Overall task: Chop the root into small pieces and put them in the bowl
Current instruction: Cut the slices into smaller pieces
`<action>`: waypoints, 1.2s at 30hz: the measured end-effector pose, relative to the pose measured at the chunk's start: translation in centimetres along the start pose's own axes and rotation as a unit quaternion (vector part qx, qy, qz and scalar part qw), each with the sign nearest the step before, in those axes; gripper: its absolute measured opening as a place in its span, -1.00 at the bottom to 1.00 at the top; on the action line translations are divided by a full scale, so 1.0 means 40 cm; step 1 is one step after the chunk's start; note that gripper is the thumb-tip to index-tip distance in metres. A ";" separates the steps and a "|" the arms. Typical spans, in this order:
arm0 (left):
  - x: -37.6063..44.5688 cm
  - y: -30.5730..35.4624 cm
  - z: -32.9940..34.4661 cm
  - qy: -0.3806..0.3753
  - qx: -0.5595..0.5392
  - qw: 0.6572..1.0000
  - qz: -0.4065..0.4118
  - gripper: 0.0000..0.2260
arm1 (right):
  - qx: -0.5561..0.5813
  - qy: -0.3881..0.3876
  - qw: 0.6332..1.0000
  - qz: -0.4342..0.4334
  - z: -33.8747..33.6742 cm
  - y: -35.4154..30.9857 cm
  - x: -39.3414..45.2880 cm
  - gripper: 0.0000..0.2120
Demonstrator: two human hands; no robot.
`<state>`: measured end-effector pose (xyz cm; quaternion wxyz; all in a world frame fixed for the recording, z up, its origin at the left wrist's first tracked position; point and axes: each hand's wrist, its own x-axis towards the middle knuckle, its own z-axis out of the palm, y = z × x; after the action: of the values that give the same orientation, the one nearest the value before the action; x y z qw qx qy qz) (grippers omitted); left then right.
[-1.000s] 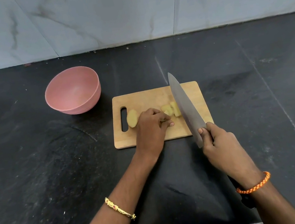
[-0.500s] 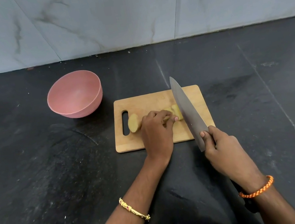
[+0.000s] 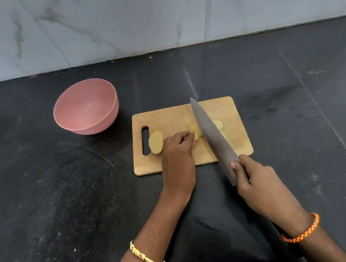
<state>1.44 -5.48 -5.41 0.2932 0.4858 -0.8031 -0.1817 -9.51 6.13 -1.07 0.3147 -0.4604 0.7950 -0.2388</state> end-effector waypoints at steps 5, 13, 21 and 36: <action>0.013 0.010 -0.011 -0.003 -0.036 0.998 -0.041 -0.79 | -0.039 -0.032 0.999 0.004 0.017 0.001 0.003 -0.81; 0.037 0.016 -0.018 -0.013 -0.096 0.988 -0.121 -0.77 | -0.118 -0.048 0.992 -0.002 -0.008 -0.010 0.016 -0.79; 0.068 0.011 -0.043 -0.062 -0.111 0.978 -0.168 -0.78 | -0.155 -0.087 0.984 0.023 -0.010 -0.027 -0.002 -0.79; 0.064 0.002 -0.047 -0.072 -0.124 0.975 -0.168 -0.81 | -0.194 -0.125 0.972 0.033 -0.007 -0.064 0.025 -0.88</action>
<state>1.70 -7.72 -3.18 0.2585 0.5590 -0.7003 -0.3610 -8.62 4.09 0.55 0.3239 -0.5123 0.7953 -0.0094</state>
